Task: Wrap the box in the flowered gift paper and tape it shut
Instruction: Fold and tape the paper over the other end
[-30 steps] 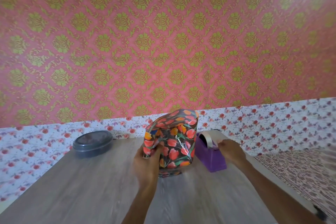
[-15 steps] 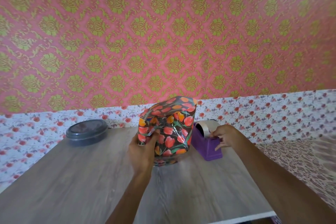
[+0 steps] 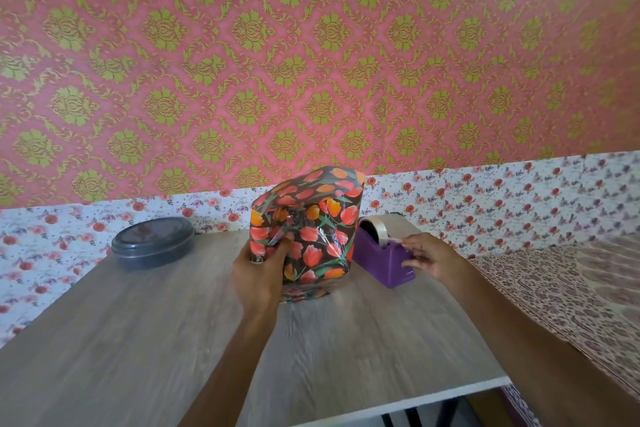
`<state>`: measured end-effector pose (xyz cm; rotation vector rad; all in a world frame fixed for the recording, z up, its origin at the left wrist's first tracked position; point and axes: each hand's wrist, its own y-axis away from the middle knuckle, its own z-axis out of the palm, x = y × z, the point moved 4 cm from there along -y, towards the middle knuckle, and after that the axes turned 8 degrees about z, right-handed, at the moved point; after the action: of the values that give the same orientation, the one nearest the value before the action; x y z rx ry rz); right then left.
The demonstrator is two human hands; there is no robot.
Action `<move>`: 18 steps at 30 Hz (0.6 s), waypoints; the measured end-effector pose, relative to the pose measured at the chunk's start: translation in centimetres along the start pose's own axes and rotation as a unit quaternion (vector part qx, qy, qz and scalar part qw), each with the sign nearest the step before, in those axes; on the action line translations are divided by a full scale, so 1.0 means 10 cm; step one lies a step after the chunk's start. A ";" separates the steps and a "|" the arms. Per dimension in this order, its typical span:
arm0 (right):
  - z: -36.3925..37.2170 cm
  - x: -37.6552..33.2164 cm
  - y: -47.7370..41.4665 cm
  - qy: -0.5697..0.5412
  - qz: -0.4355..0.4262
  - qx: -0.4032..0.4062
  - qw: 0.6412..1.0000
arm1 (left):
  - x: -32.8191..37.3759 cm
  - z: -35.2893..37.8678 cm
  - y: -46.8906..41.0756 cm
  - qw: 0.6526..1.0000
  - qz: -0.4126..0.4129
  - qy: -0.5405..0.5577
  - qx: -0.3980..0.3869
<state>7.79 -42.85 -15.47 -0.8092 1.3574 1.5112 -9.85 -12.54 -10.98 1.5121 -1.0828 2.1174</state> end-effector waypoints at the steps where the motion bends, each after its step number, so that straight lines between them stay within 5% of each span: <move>1: -0.02 0.01 -0.03 -0.007 0.003 -0.001 1.000 | 0.00 0.00 0.00 1.000 0.000 0.000 -0.003; 18: -0.06 0.08 -0.03 0.035 -0.038 0.014 0.999 | -0.07 0.02 -0.06 1.000 -0.008 -0.008 -0.009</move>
<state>7.69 -43.30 -16.44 -0.8945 1.3804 1.4136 -9.11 -12.19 -11.36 1.5269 -1.0895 2.0828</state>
